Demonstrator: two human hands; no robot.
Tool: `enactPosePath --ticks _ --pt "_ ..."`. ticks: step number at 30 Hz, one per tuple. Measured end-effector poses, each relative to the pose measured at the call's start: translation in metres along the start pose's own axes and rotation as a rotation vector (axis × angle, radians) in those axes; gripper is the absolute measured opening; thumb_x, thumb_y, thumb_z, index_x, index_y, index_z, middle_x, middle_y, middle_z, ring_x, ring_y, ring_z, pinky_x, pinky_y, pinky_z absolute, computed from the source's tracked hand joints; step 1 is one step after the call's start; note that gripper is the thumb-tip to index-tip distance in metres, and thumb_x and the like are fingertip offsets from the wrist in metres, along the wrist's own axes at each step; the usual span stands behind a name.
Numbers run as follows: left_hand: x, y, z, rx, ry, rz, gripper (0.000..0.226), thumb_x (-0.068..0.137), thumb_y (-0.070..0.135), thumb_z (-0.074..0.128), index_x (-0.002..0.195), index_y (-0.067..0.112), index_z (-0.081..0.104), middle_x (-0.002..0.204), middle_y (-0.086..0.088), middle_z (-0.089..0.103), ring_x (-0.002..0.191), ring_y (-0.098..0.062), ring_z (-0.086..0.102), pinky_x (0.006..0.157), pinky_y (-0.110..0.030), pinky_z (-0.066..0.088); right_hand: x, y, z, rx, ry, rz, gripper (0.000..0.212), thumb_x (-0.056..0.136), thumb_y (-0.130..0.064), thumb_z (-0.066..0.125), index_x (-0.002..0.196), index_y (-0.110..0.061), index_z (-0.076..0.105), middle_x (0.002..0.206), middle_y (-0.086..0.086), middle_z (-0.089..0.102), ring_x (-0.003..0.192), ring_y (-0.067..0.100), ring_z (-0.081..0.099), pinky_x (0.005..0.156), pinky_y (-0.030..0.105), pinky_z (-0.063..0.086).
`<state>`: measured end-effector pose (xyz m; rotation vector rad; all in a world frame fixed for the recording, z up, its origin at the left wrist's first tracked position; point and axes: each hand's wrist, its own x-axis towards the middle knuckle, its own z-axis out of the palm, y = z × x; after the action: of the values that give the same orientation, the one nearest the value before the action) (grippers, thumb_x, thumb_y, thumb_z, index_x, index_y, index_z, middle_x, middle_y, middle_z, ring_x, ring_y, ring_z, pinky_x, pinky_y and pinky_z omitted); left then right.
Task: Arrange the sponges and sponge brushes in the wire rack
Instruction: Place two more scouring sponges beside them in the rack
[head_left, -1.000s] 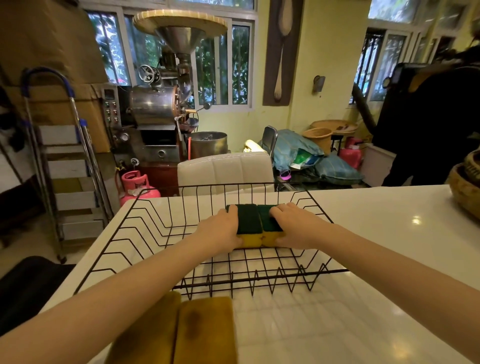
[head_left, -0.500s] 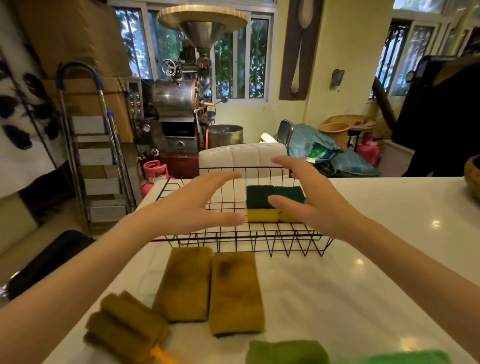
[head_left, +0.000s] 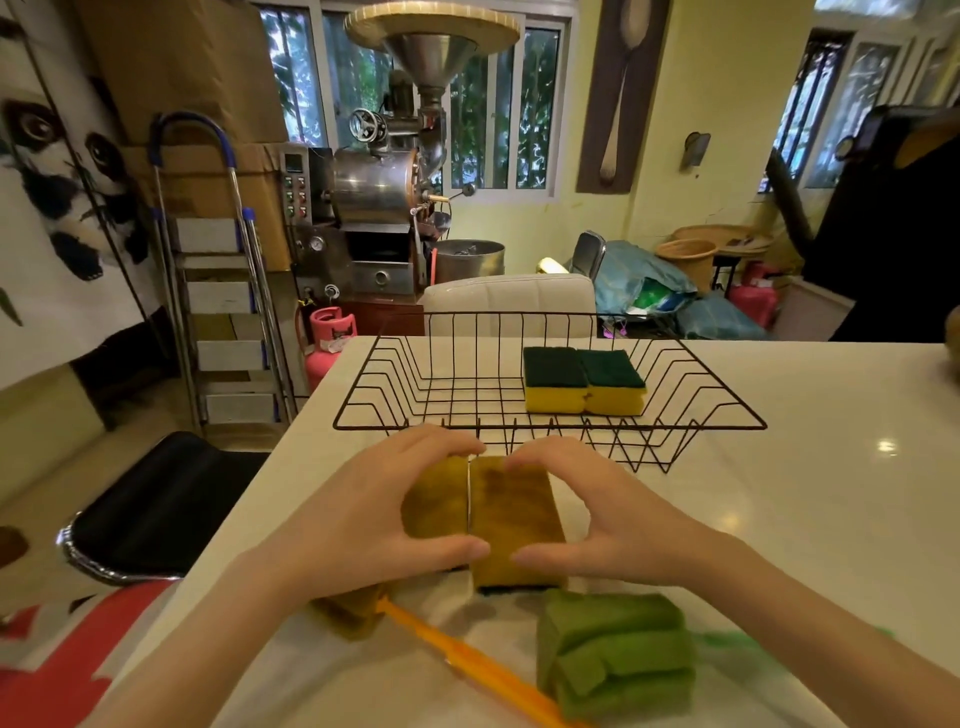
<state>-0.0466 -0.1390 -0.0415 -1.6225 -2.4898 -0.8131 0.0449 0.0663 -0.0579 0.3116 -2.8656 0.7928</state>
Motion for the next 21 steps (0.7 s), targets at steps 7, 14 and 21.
enactPosePath --ticks 7,14,21 --pt "-0.006 -0.015 0.016 0.261 -0.159 -0.023 0.076 0.064 0.071 0.047 0.132 0.041 0.031 0.143 0.016 0.028 0.124 0.004 0.021 0.099 -0.009 0.013 0.008 0.010 0.008 -0.059 -0.123 0.070 0.079 0.061 -0.051 0.077 0.127 -0.041 0.035 0.143 -0.017 0.025 0.128 0.001 0.021 0.108 0.025 0.027" --pt "-0.009 -0.017 0.020 0.243 -0.205 -0.103 0.066 0.074 0.061 0.051 0.133 0.046 0.024 0.149 0.017 0.015 0.133 -0.004 0.020 0.103 -0.026 0.035 0.005 0.014 0.010 0.005 -0.099 0.106 0.074 0.061 -0.049 0.077 0.122 -0.044 0.036 0.137 -0.018 0.032 0.122 0.004 0.033 0.099 0.023 0.037" --pt "-0.009 -0.012 0.020 0.263 -0.268 -0.123 0.072 0.079 0.049 0.055 0.133 0.056 0.008 0.150 0.016 0.003 0.134 -0.010 0.017 0.098 -0.025 0.039 -0.004 0.015 -0.001 0.586 0.170 0.346 0.058 0.052 -0.065 0.053 0.096 -0.027 0.058 0.095 -0.001 0.065 0.086 0.013 0.064 0.061 0.022 0.056"
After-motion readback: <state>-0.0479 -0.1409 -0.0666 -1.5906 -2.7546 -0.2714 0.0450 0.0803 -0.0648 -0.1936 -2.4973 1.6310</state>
